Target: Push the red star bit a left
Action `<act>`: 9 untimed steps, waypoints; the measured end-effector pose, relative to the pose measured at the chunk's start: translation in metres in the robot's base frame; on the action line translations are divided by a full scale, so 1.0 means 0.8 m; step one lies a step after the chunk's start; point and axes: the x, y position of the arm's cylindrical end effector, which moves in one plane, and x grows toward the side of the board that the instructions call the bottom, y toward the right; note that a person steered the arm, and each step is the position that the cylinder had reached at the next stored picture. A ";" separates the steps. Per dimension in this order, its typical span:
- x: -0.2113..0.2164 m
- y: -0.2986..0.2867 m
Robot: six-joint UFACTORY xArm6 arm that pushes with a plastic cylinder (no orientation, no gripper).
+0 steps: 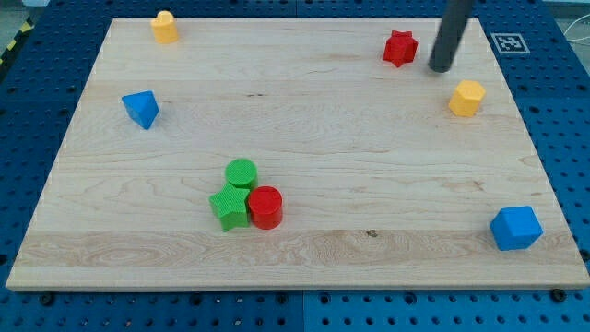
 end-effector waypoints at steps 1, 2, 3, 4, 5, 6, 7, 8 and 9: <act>0.000 0.050; -0.009 0.061; -0.024 0.049; -0.027 0.017; -0.027 -0.037; -0.027 -0.088; -0.027 -0.102; -0.027 -0.100; -0.047 -0.081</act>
